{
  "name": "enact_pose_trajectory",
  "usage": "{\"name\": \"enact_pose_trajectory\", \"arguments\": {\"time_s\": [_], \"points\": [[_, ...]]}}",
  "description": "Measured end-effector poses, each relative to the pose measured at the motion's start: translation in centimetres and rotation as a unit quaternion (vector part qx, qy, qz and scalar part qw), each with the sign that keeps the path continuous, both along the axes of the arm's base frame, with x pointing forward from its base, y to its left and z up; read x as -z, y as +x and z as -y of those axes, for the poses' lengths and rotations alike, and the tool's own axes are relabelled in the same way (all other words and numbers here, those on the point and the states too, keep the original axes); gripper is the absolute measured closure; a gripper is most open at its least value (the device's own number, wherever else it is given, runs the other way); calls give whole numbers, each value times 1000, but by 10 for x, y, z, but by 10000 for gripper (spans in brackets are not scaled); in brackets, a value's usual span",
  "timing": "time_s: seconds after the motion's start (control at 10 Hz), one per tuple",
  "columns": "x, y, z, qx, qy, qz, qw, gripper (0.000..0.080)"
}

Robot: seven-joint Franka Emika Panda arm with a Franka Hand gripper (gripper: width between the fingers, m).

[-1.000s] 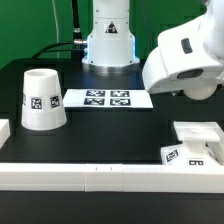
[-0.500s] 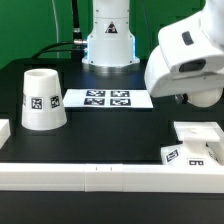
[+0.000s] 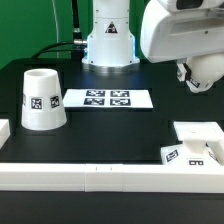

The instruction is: Assemble lamp

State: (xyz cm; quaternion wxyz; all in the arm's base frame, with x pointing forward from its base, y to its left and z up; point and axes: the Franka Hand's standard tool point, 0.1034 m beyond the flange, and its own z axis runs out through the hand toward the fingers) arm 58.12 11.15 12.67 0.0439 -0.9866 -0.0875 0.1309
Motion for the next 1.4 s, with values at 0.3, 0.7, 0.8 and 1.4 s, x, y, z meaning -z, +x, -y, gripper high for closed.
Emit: {"name": "enact_pose_trajectory", "arguments": {"time_s": [0.3, 0.7, 0.8, 1.4], "points": [[-1, 12, 6, -4, 7, 99, 995, 223], [-11, 33, 20, -3, 12, 244, 970, 223], [-9, 34, 21, 0, 12, 262, 965, 223], [-27, 56, 30, -59, -5, 283, 957, 223]]}}
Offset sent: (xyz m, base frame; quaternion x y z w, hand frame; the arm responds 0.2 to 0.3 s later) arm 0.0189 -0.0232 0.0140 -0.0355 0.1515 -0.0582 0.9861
